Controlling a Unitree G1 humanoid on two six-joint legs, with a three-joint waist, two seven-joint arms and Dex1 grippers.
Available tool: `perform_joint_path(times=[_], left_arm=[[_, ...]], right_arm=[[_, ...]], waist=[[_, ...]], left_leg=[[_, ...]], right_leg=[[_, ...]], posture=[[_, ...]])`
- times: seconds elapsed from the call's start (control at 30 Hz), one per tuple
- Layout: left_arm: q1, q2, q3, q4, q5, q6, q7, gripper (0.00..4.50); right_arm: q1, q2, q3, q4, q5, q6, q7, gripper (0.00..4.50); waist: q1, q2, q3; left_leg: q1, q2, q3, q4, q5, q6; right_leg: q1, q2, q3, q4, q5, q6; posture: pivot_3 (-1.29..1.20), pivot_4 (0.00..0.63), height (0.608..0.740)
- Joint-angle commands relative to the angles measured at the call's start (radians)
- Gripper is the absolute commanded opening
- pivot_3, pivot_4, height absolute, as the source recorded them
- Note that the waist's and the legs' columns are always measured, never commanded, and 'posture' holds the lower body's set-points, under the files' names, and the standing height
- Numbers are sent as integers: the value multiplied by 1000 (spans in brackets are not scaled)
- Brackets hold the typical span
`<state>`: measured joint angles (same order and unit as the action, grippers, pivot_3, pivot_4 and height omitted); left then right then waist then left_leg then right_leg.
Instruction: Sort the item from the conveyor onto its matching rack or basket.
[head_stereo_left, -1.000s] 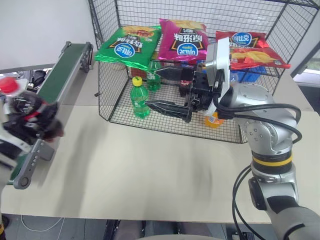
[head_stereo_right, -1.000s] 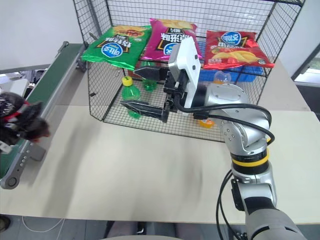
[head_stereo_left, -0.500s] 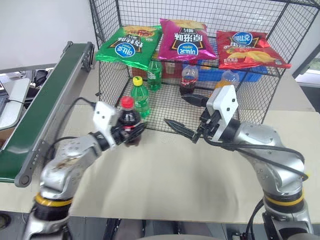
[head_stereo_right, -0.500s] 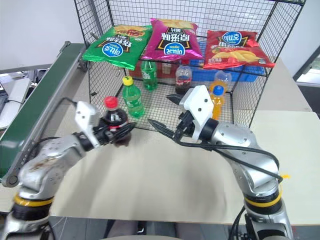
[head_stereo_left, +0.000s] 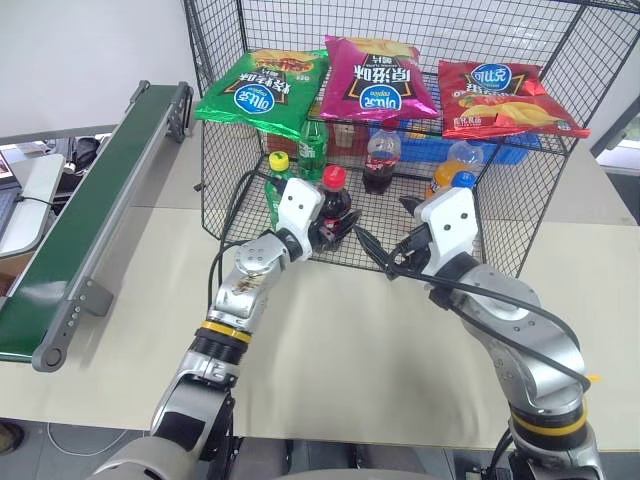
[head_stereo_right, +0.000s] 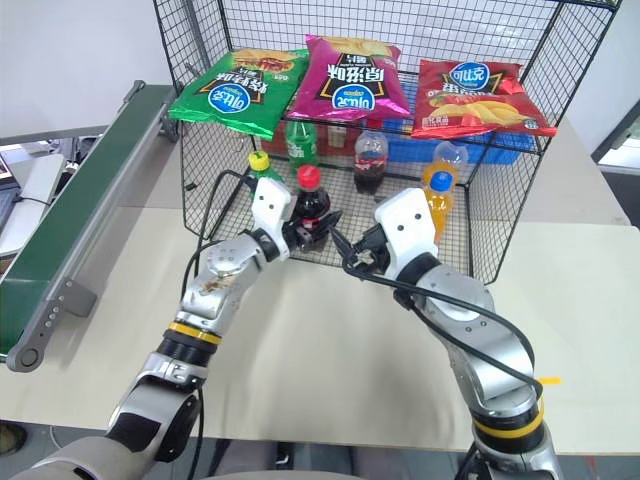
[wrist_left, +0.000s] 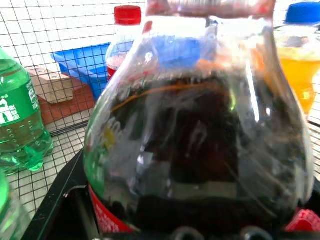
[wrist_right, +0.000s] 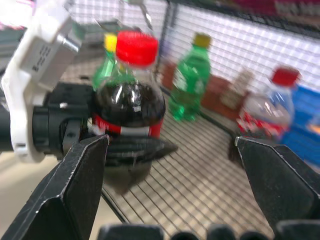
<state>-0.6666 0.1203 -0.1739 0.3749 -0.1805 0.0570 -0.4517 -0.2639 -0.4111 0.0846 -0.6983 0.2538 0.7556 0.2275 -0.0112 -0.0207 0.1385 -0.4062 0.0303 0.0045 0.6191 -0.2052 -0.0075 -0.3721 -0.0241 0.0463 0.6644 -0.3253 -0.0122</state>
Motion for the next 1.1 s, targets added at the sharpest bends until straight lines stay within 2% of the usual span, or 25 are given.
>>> perform_joint_path(times=[0.03,0.3,0.5,0.73,0.8,0.83,1.1], left_arm=[[-87,-41,31,104,36,-134,27,3074],[-229,-117,76,403,65,-290,34,3074],[-293,-144,105,569,79,-338,49,3074],[-309,-154,127,638,94,-376,50,3074],[-311,-155,132,646,96,-384,47,4106],[-311,-157,136,646,91,-383,37,4458],[-287,-152,147,626,93,-374,-5,4458]], right_arm=[[33,7,-51,-74,-14,-15,-23,4500],[46,31,-55,-87,-32,-13,-43,4500],[31,52,-60,-82,-37,-4,-53,4500],[6,63,-61,-71,-41,0,-51,4500],[3,63,-60,-70,-41,0,-49,4500],[1,62,-58,-67,-42,-2,-47,4500],[-13,65,-52,-47,-43,-10,-40,4500]], waist=[[-1,0,0],[-3,0,0],[-3,0,0],[-1,0,0],[-2,0,0],[-2,0,0],[-2,0,0]], left_leg=[[0,0,0,0,0,0],[-1,-2,0,3,0,1],[-1,-2,0,4,0,1],[-2,-2,0,5,0,1],[-2,-2,0,5,0,1],[-2,-2,0,5,0,1],[-1,-2,0,5,0,1]], right_leg=[[0,0,0,0,0,0],[0,1,0,0,0,1],[0,2,0,0,0,1],[1,2,-1,1,0,1],[1,2,-1,1,0,1],[1,2,-1,1,0,1],[1,2,-1,1,0,1]], posture=[[0,150,740],[0,150,740],[0,150,740],[0,150,740],[0,150,740],[0,150,740],[0,150,740]])
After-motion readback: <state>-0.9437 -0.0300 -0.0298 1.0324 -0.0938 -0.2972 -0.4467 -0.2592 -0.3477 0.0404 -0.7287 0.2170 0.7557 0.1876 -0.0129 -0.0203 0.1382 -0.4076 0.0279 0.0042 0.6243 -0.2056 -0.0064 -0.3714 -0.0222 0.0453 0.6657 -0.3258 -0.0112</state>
